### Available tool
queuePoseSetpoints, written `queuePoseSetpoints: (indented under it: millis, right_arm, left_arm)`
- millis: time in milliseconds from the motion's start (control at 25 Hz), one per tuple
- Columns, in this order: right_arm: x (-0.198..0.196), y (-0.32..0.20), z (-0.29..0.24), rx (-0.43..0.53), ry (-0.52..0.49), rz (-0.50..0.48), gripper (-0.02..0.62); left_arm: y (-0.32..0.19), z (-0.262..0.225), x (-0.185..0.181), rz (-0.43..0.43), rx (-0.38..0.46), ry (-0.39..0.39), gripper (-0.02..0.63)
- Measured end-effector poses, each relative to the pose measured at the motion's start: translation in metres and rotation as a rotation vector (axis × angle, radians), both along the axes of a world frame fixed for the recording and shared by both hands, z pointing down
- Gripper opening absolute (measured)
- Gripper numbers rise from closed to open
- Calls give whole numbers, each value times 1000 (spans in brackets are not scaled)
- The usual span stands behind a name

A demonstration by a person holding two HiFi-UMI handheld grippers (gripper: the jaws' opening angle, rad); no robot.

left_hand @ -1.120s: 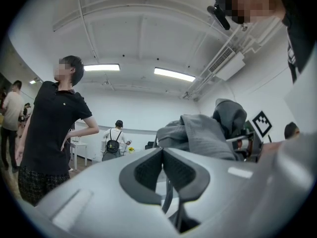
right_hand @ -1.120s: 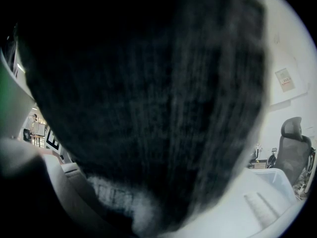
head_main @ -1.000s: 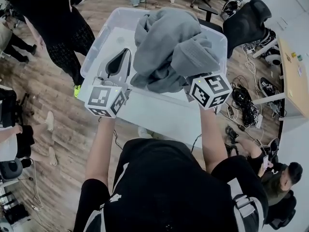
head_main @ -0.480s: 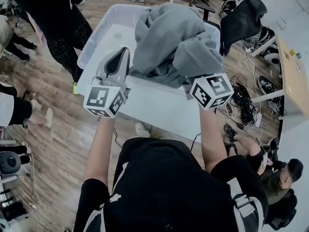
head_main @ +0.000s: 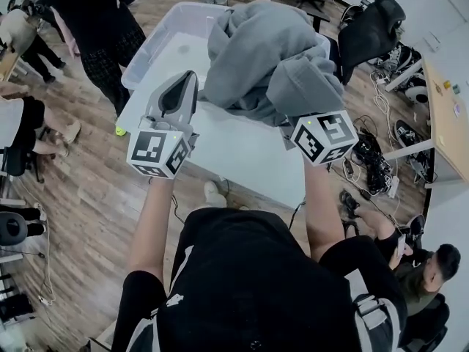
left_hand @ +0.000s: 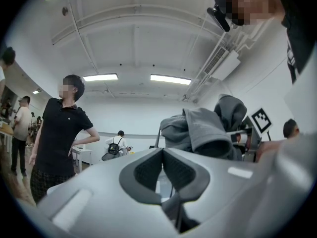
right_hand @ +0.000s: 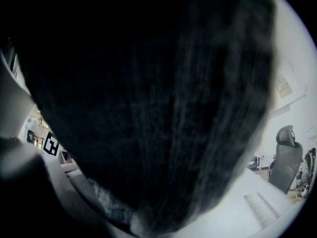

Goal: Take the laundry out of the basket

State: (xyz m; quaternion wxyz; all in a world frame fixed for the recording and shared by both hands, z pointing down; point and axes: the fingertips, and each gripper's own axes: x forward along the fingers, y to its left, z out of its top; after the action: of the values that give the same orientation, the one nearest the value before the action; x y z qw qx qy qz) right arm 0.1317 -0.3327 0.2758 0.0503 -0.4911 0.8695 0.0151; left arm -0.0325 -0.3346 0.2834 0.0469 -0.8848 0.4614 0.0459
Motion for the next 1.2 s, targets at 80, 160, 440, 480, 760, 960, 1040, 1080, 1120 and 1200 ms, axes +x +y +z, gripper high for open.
queuePoseSetpoints:
  millis: [80, 160, 440, 480, 760, 960, 1040, 1080, 1120, 1200]
  right_arm:
    - [2, 8, -1, 3, -1, -8, 195]
    - [3, 15, -1, 8, -1, -17, 195]
    - [12, 47, 0, 6, -8, -48, 196]
    - [14, 51, 0, 6, -10, -51, 196]
    - [22, 70, 2, 10, -25, -54, 197]
    - [24, 82, 6, 4, -35, -50, 198]
    - [23, 85, 6, 5, -37, -49, 198]
    - [23, 86, 6, 4, -38, -48, 198]
    - [22, 87, 6, 3, -40, -48, 198]
    - [21, 89, 7, 1, -39, -49, 198]
  left_arm:
    - [10, 1, 1, -11, -1, -3, 8]
    - [20, 2, 2, -20, -1, -7, 8]
    - [57, 9, 12, -46, -23, -8, 8]
    - [62, 11, 13, -48, -26, -10, 8]
    - [87, 15, 20, -59, -35, -24, 8]
    - [99, 14, 15, -73, -32, -24, 8]
    - [102, 12, 13, -76, -29, -24, 8]
    - [103, 12, 12, -75, -28, -23, 8]
    - [103, 11, 12, -74, -28, -21, 8]
    - [104, 10, 11, -71, -27, -18, 8]
